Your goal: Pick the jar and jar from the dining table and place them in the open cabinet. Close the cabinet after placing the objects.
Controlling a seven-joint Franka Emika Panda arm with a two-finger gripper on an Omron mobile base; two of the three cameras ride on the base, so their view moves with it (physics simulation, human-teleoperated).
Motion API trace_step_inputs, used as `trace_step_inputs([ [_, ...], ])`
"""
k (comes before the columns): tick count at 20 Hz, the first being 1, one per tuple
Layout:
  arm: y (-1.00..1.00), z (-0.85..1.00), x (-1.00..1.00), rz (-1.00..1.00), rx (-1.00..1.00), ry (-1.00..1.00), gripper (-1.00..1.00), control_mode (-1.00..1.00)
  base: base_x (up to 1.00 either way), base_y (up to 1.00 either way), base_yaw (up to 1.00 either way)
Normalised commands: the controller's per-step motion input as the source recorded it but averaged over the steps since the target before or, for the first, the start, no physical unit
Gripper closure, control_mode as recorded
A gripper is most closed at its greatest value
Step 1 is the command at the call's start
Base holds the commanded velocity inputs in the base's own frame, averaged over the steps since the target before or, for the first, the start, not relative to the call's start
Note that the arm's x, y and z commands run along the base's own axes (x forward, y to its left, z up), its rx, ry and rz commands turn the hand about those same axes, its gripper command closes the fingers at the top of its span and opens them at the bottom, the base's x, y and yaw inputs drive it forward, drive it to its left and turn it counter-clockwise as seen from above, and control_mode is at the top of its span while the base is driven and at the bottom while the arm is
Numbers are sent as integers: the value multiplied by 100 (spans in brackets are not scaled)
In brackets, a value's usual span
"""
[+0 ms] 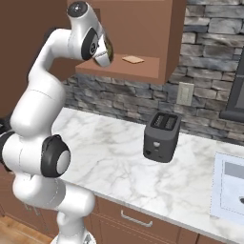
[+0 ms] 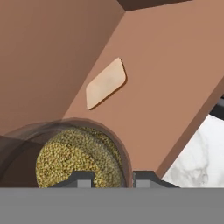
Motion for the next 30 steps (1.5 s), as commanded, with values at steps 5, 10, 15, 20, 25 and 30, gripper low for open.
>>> trace_step_inputs([
  [5, 1, -11, 8, 0, -3, 6, -100, -100, 0, 0, 0],
  [10, 2, -13, 0, 0, -3, 2, -100, -100, 0, 0, 0],
  [15, 0, -1, 0, 0, 0, -2, -100, -100, 0, 0, 0],
  [20, 0, 0, 13, 0, 0, -8, -100, -100, 0, 0, 0],
  [25, 0, 0, 16, 0, 0, -8, -100, -100, 0, 0, 0],
  [30, 4, 0, 24, -1, 0, -7, -100, -100, 0, 0, 0],
])
